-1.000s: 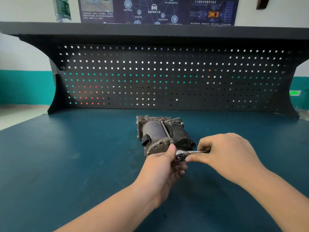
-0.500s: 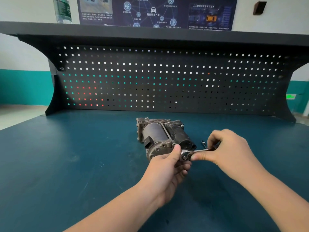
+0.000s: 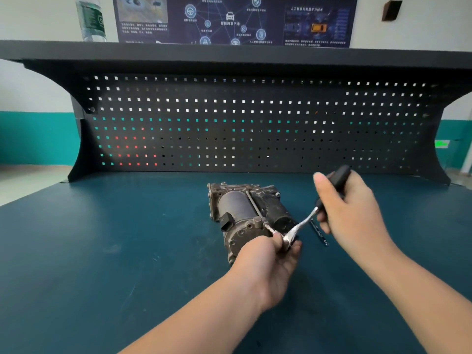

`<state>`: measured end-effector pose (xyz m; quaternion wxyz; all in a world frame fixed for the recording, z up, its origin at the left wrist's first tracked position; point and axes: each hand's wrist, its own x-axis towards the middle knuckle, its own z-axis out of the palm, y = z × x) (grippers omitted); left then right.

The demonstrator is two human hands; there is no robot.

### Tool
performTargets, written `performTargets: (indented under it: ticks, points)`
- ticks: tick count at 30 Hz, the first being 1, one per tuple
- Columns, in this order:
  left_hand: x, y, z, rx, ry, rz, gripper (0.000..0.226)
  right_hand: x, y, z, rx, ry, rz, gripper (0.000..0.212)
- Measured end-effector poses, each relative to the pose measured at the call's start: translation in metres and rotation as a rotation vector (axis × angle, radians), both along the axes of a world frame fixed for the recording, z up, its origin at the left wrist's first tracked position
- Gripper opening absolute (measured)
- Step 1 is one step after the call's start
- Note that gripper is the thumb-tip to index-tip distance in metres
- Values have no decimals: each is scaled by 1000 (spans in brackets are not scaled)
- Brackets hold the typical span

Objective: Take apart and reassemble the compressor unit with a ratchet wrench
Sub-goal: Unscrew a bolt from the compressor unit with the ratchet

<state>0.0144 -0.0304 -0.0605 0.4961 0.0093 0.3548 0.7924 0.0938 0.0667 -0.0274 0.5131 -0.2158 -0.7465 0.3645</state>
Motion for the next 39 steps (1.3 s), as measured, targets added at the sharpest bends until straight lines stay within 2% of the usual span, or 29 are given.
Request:
performTargets:
  ticks: [2,4,9,14,20,22,27,31,33,37,39]
  points:
    - [3,5,0,18,-51,41,18,-6,-6,8,157,-66,-75,36]
    - [3,4,-2,33,-46,34,17,-12,-9,11,184,-38,-111,38]
    - [-3,-4,-8,24,21,-26,16,-14,-9,-6,1,185,-142,34]
    - [-9,-3,-7,17,18,-48,18,-19,-7,-14,-113,318,-154,31]
    - [-14,-4,-4,30,23,-96,15,-25,4,-20,-415,442,-173,30]
    - [-16,-4,-3,15,37,-120,15,-25,2,-22,-371,442,-180,30]
    - [-24,-7,1,-39,89,-216,24,-27,-7,0,-68,291,-108,34]
    - [-26,-5,-1,-41,107,-223,21,-26,-2,2,-46,219,-90,33]
    - [-24,-2,-3,-27,112,-197,19,-24,6,-6,-186,234,-110,28]
    - [-22,2,-5,-24,110,-170,19,-20,17,-29,-770,340,-103,21]
    - [-23,3,-6,-25,111,-163,19,-20,18,-35,-957,352,-57,21]
